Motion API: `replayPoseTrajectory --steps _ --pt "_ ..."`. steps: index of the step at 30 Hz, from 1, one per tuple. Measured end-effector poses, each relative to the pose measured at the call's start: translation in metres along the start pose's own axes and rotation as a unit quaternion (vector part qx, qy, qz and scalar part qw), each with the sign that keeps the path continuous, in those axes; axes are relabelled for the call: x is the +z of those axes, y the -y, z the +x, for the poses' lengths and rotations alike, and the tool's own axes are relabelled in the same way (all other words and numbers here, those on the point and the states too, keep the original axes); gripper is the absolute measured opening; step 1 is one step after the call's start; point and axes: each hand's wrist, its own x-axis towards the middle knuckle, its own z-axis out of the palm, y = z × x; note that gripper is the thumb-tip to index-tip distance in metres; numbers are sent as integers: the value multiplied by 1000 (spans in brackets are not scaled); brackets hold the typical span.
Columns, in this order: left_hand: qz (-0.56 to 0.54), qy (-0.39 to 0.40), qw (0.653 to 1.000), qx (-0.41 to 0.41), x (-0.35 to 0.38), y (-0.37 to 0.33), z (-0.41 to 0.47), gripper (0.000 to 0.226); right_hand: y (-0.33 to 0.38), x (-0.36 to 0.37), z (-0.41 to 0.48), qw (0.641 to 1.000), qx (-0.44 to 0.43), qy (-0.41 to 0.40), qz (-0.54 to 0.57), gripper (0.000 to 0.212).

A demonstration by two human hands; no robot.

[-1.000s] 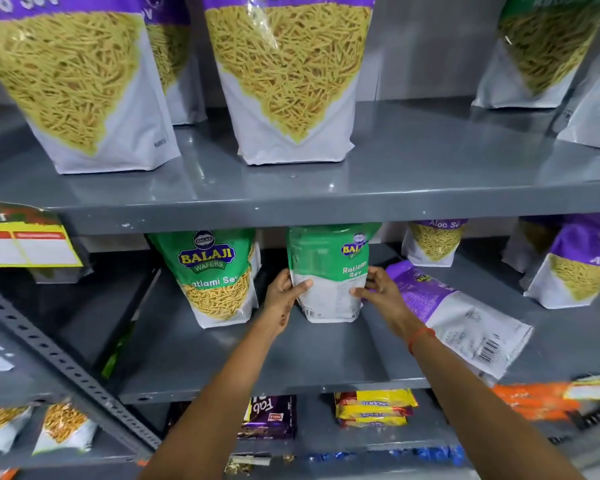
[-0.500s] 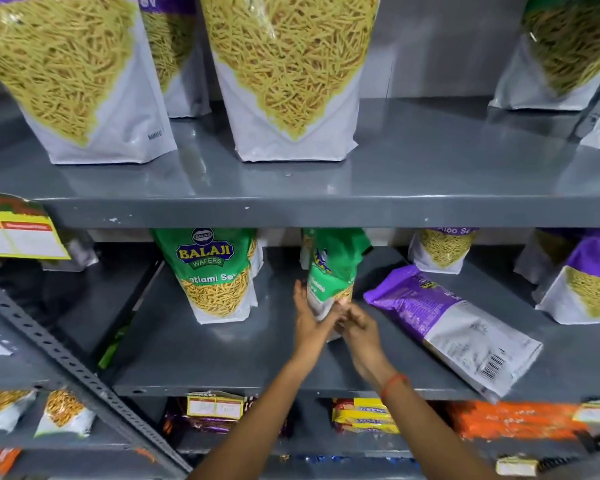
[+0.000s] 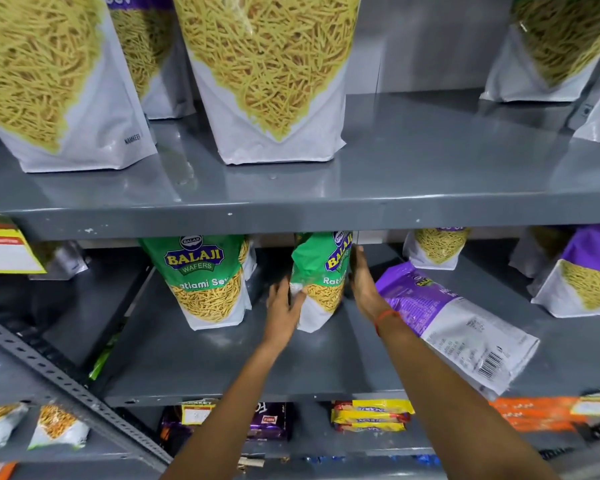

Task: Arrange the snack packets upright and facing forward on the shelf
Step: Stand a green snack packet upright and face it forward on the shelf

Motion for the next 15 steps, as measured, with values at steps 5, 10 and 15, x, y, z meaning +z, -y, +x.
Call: replayPoseTrajectory --steps 5,10,15 --pt "-24 -182 983 24 13 -5 -13 38 4 6 1 998 -43 -53 -5 36" --pt "38 -196 979 49 11 -4 -14 32 -5 -4 3 984 -92 -147 -34 24" --pt "74 -197 974 88 2 -2 -4 16 -8 -11 -10 974 -116 -188 -49 14"
